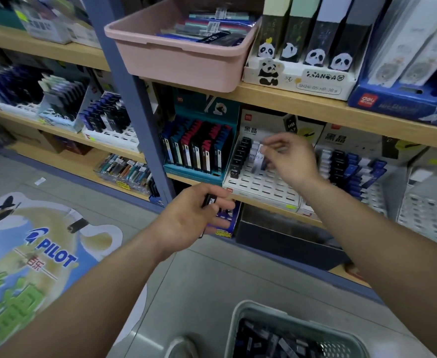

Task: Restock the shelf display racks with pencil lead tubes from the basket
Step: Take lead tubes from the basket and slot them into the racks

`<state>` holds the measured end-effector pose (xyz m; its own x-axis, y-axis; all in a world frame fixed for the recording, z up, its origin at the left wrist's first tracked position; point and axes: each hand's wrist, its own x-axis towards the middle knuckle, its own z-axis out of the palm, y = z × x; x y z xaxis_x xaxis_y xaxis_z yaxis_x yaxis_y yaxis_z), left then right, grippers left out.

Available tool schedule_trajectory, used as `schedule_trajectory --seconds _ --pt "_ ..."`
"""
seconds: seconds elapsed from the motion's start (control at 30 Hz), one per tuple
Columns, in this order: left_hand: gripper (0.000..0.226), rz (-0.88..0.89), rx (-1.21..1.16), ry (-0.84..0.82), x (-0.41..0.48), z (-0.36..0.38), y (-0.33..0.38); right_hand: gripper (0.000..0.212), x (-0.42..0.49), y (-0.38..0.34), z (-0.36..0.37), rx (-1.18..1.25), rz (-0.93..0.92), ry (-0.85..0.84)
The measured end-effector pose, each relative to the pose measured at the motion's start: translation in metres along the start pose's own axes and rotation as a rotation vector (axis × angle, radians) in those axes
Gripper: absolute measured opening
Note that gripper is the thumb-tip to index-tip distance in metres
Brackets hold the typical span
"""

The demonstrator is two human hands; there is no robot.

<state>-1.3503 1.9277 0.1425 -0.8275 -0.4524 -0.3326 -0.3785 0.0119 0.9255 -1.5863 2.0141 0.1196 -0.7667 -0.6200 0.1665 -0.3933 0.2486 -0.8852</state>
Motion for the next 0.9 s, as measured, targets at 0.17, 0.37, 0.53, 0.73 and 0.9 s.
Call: schedule_trajectory --seconds 0.17,0.37,0.53,0.73,0.9 --pt "0.027 0.039 -0.042 0.006 0.000 -0.007 -0.004 0.010 0.029 0.020 0.021 -0.141 -0.053 0.047" --pt "0.028 0.055 -0.044 0.045 0.001 -0.005 -0.002 0.008 0.032 0.037 0.028 -0.189 -0.096 0.068" --pt "0.026 0.039 -0.038 0.047 -0.002 -0.004 0.006 0.009 0.032 0.038 0.028 -0.186 -0.140 0.100" --pt "0.019 0.025 0.003 0.068 -0.004 -0.005 0.010 0.007 0.036 0.039 0.031 -0.185 -0.112 0.111" --pt "0.015 0.028 0.008 0.070 -0.002 -0.004 0.010 0.007 0.035 0.038 0.032 -0.174 -0.118 0.127"
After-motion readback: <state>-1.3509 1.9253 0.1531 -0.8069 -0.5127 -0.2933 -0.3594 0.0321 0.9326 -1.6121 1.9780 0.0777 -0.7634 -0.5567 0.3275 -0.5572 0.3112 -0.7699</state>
